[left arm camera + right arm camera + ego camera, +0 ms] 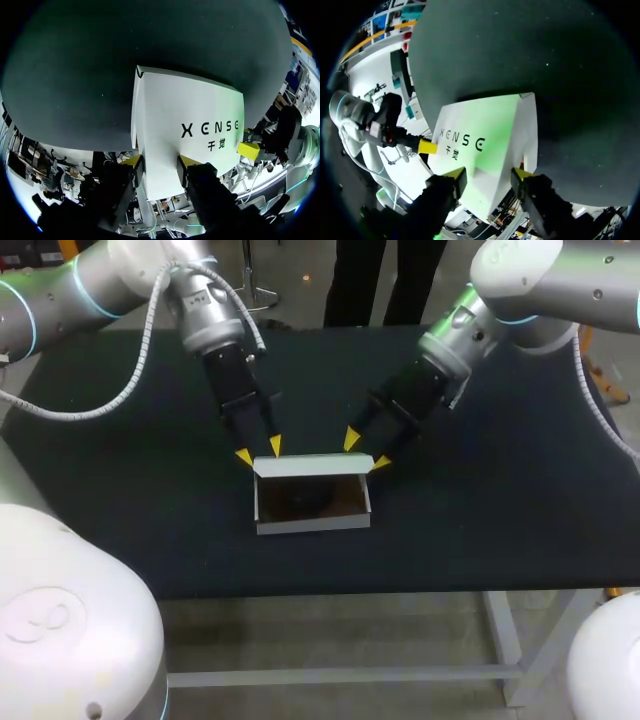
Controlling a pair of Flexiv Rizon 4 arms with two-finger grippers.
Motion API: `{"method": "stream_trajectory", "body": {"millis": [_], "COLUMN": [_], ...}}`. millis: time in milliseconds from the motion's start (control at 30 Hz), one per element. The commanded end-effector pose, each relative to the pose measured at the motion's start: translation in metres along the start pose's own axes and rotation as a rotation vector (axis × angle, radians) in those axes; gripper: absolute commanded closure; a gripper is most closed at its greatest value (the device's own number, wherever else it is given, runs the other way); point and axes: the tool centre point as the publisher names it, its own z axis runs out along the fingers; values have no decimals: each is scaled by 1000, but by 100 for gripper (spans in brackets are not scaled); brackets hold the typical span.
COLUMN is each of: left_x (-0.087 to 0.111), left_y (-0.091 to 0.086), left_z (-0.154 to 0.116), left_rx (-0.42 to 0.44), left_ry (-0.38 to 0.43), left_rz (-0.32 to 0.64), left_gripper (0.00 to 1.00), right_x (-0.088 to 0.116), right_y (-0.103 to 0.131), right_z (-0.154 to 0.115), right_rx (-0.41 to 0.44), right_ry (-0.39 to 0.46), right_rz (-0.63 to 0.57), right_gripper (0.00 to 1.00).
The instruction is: Assemble the packaging by folding the flat box into shape, placing the metal phone stand inside, and closing the box properly
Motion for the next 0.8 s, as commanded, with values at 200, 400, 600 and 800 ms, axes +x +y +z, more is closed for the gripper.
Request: {"method": "stream_trajectory", "body": {"millis": [200,400,600,800], "left_x": [7,7,7,6], "left_y": [-6,-8,-11,-13], "left_z": [-4,-6,-9,-10], "left_rx": [-29,-51,-67,-76], "left_ry": [-15,-20,-16,-9], "left_rz": [-12,-20,-26,-27], "left_gripper": [53,53,53,52], "right_x": [6,8,10,10], "right_y": [4,5,6,7], "right_z": [0,1,1,1], "right_rx": [13,15,16,17], "right_ry": [-4,-7,-10,-10], "right_rz": [3,6,8,10], "right_gripper": [40,39,39,39]}}
